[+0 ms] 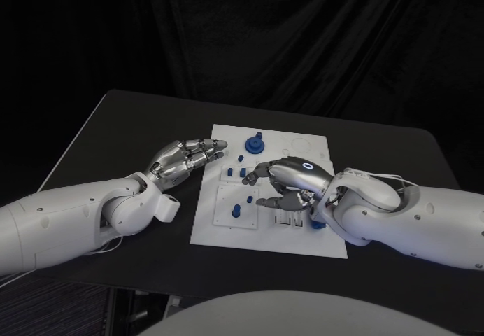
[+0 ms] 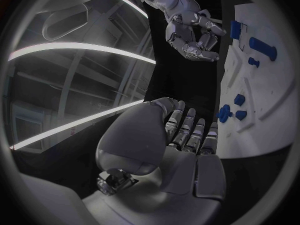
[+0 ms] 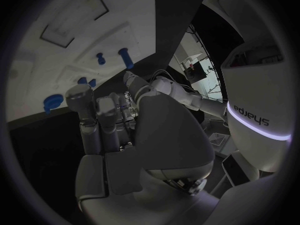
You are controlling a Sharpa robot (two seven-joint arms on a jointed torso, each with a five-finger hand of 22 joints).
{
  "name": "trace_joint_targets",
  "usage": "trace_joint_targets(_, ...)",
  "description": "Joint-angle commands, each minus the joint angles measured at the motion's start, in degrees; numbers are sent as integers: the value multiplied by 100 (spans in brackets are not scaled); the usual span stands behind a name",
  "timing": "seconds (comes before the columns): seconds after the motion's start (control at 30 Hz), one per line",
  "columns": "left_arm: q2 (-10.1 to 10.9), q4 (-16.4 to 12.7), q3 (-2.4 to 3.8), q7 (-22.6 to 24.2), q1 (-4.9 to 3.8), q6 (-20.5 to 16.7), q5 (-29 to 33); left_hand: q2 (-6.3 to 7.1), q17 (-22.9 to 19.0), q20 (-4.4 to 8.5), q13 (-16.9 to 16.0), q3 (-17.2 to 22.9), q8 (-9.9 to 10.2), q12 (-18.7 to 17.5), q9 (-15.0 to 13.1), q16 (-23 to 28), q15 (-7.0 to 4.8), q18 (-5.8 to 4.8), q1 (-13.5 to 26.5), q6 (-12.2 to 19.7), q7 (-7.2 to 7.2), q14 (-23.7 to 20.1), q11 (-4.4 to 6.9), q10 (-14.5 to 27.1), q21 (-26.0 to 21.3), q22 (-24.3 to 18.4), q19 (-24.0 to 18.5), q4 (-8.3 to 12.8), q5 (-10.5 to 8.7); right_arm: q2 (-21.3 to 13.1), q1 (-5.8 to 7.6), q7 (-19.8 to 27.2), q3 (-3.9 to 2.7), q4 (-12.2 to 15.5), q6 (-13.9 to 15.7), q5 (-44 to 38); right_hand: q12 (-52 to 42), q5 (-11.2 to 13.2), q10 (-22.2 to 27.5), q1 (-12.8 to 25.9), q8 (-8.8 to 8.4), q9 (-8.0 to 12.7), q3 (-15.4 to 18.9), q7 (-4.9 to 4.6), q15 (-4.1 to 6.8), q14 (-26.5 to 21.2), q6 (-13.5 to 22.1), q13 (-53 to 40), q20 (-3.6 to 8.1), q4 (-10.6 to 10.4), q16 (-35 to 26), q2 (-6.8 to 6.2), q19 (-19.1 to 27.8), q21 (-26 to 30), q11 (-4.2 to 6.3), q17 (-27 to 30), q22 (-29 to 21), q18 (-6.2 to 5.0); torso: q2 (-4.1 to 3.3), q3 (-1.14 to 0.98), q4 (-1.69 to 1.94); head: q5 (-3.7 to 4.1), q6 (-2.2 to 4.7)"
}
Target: Assemble the parts on the task board
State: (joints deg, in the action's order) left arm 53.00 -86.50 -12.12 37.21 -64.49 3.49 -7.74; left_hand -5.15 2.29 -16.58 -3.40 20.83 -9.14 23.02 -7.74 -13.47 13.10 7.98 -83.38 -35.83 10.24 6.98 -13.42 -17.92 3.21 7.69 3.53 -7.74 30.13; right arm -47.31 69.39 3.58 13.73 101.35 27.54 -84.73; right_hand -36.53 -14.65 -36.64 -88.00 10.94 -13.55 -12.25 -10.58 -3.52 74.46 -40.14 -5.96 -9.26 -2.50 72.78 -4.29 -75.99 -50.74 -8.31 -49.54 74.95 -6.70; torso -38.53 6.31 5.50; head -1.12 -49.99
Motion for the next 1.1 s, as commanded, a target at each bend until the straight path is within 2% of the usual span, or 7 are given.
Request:
trace_joint_targets(0.03,20,-69,6,475,-3,-309,15,32,-8,64,5,22,-17,-21,4,42,-29,-83,0,18,258,-30,44,43,-35,-11,-11,-16,-2,-208,113,-47,20,78,95,763,-639,40,-566,-43,256,-25,-232,-6,152,-33,-422,-260,107,43,-38,17,38,49,132,121,496,-94,71,21,32,109,-1)
trace_joint_targets(0.3,-53,-111,5,919,-5,-485,15,37,-47,214,17,71,-6,-110,12,295,-194,-66,12,49,171,-236,186,178,-61,-49,-39,-12,127,-785,214,-189,42,40,-245,1383,-3709,190,-681,430,1152,-344,-260,307,432,4,-726,-2617,407,-269,-265,-17,38,344,495,380,391,-125,269,43,-86,305,-1)
trace_joint_targets(0.33,-67,-130,5,979,-5,-507,15,39,-50,225,19,72,-4,-125,14,317,-207,-64,15,56,163,-251,201,196,-64,-53,-41,-14,133,-878,216,-222,43,62,-267,1420,-4309,157,-1670,498,1315,-424,-177,347,459,100,-810,-3944,409,-308,-172,-38,-29,230,539,202,425,-97,285,46,-99,319,-1)
trace_joint_targets(0.5,-67,-198,5,1162,-4,-543,15,52,-70,303,34,64,61,-236,52,466,-315,-37,29,224,83,-348,314,332,-73,-63,-46,-30,168,-1224,208,-494,46,111,-302,1524,-4959,163,-2750,509,1680,-605,-80,413,519,427,-758,-5598,479,-373,197,-9,-274,-224,609,-522,570,-21,359,55,-150,531,-1)
trace_joint_targets(0.63,-18,-242,5,1204,-4,-548,15,50,-71,310,34,66,65,-241,52,474,-326,-32,26,219,71,-352,326,344,-72,-60,-44,-30,187,-1375,181,-1009,47,164,-431,1403,-5347,149,-5336,951,1845,-685,220,489,595,1224,-725,-8404,544,-665,1252,-70,-801,-1663,684,-2791,937,235,367,43,-138,829,-1)
trace_joint_targets(0.77,13,-250,5,1218,-4,-547,15,47,-70,308,32,69,58,-233,46,474,-325,-31,24,192,72,-352,324,339,-73,-60,-44,-29,203,-1510,158,-1687,48,253,-635,1072,-5347,109,-5336,1583,1920,-718,580,521,624,1488,-697,-8404,598,-1099,1631,-33,-971,-2196,721,-3781,1050,321,319,10,-95,1082,-1)
trace_joint_targets(1.1,92,-299,4,1216,-2,-514,14,40,-65,278,25,79,44,-201,35,453,-298,-31,14,138,81,-337,298,313,-70,-52,-36,-21,232,-1620,8,-2633,50,429,-753,244,-5347,-185,-5336,2236,2192,-911,954,694,767,1452,-991,-8404,722,-1386,1569,64,-1051,-2581,880,-3647,1125,377,233,-42,-185,1111,-1)
